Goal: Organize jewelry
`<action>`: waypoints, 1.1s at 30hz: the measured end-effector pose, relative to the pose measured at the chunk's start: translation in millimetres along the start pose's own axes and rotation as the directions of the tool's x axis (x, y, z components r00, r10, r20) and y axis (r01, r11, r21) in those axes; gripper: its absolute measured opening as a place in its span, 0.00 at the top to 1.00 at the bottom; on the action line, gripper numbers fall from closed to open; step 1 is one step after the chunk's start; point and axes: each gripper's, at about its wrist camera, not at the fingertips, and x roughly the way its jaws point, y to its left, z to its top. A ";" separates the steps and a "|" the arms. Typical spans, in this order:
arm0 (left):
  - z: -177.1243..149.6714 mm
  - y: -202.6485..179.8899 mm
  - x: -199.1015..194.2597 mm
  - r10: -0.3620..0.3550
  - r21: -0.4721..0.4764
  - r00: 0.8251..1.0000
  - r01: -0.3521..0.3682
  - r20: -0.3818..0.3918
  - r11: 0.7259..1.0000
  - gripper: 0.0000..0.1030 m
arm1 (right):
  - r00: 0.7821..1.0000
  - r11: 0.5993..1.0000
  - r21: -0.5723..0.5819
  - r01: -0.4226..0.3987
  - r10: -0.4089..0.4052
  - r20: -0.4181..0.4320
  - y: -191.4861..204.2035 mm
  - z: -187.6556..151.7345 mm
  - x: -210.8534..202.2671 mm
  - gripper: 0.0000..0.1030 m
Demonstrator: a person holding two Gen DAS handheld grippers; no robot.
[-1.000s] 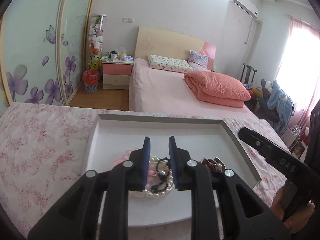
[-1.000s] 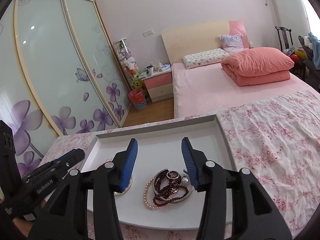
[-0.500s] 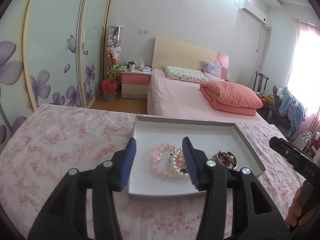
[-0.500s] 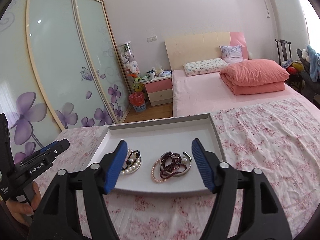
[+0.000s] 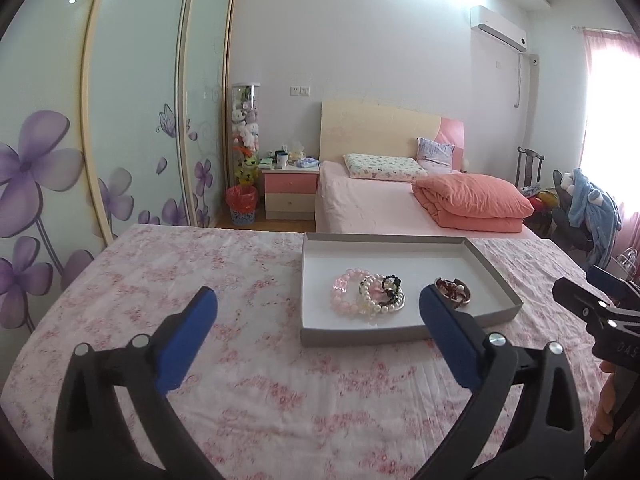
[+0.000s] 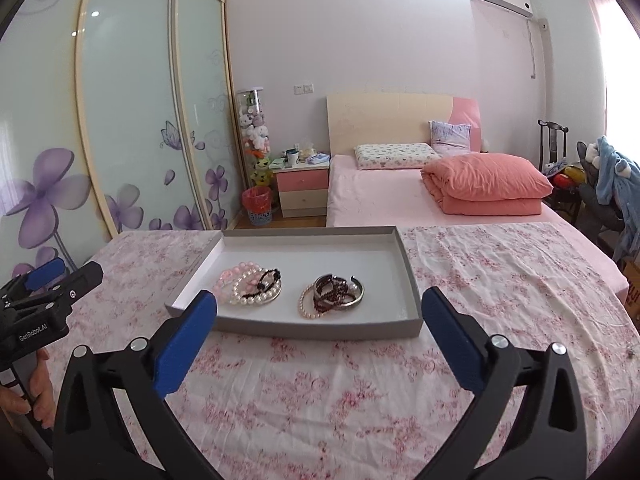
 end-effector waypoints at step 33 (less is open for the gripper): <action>-49.3 -12.5 -39.4 0.016 0.025 0.997 -0.018 0.071 1.000 0.04 | 0.999 1.000 0.025 -0.009 0.008 0.037 5.3 -44.5 -34.7 0.02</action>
